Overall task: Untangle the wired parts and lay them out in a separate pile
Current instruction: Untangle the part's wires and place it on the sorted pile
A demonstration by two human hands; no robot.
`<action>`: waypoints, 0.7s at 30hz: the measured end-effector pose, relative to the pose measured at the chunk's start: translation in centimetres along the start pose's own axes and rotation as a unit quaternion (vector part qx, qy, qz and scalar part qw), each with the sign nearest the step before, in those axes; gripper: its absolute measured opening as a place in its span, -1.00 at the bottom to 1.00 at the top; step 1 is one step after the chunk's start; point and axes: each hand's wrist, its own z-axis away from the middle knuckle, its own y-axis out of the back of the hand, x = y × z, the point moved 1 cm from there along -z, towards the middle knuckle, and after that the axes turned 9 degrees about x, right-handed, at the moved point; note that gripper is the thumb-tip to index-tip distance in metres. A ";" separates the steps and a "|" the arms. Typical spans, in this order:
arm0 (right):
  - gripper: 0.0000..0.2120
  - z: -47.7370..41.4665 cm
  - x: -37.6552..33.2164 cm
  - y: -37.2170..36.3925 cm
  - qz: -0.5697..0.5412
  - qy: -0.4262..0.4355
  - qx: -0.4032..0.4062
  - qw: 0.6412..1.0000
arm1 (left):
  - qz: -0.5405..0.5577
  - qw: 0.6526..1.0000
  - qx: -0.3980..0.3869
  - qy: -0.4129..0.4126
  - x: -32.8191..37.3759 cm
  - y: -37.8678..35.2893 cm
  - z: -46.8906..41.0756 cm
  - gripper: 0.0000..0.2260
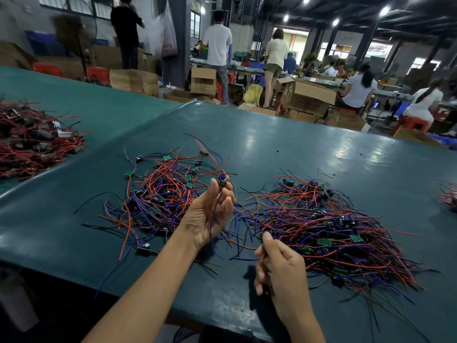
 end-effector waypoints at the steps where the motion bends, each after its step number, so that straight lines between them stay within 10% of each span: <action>1: -0.57 0.0 0.0 0.0 -0.001 0.001 0.000 1.000 | 0.003 1.000 -0.005 0.005 0.0 0.0 0.0 -0.59; 12: -0.57 0.2 -0.3 -0.1 0.008 0.007 -0.008 1.000 | -0.119 0.991 0.054 0.007 -0.3 -0.1 -0.8 -0.74; 16: -0.58 0.3 -0.3 -0.3 0.036 0.024 -0.014 0.999 | -0.502 0.861 0.078 -0.032 -0.5 -4.2 -2.9 -0.77; 21: -0.59 0.5 -0.6 -0.4 0.027 0.012 -0.017 0.999 | -0.639 0.765 -0.014 -0.075 -3.3 -9.9 -5.3 -0.87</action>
